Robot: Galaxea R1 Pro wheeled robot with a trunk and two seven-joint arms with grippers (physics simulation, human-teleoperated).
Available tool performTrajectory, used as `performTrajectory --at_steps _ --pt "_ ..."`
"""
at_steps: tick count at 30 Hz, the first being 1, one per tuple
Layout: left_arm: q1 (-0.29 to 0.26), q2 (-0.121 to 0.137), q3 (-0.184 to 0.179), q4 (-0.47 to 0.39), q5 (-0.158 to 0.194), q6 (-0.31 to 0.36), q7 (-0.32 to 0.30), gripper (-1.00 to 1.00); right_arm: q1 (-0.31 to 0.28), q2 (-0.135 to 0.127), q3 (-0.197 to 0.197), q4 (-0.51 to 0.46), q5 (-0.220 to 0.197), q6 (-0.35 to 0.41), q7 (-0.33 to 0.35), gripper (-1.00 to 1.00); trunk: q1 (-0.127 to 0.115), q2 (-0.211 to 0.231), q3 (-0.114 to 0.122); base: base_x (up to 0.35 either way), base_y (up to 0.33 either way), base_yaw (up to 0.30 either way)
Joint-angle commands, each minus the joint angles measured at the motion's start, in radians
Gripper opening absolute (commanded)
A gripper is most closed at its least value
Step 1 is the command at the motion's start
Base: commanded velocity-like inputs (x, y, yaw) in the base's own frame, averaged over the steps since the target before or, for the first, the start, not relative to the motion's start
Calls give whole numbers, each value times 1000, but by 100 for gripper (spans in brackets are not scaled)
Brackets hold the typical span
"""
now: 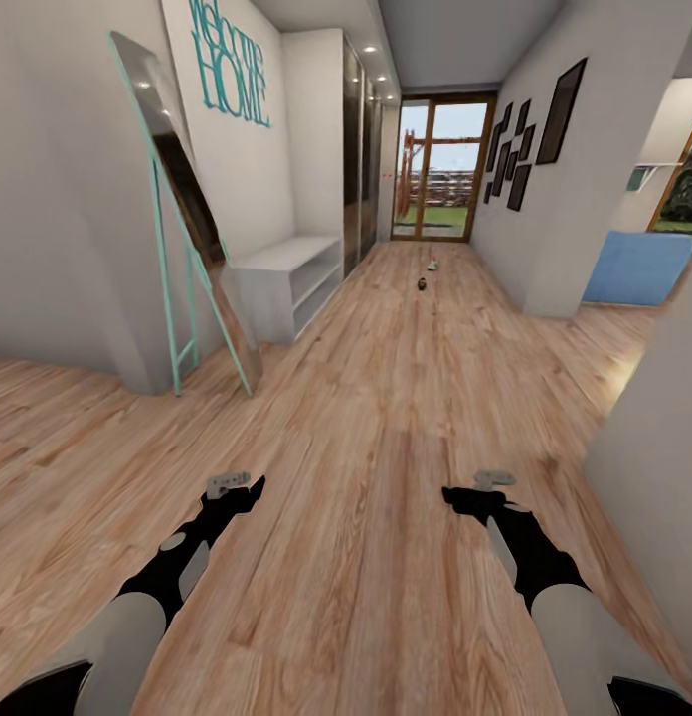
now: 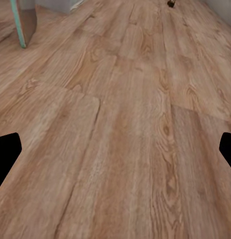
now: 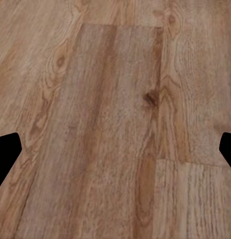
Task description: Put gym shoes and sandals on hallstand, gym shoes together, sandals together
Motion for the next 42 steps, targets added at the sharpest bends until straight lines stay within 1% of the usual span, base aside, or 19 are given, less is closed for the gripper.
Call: performTrajectory --at_steps 1,17,25,39,42 --pt "-1 -1 8 1 -2 -2 -9 100 0 1 -5 -2 9 5 8 100 0 0 -1 344 -123 -8" --pt "-1 -2 8 3 -2 -2 -9 100 0 1 -5 -2 10 5 8 100 0 0 -1 345 -123 -3" --pt "-1 -2 8 3 -2 -2 -9 100 0 1 -5 -2 10 5 8 100 0 0 -1 345 -123 -161" --pt "-1 -2 8 3 -2 -2 -9 100 0 1 -5 -2 10 5 8 100 0 0 -1 345 -123 -14" --pt "-1 -2 8 3 -2 -2 -9 100 0 1 -5 -2 10 5 8 100 0 0 -1 345 -123 -187"
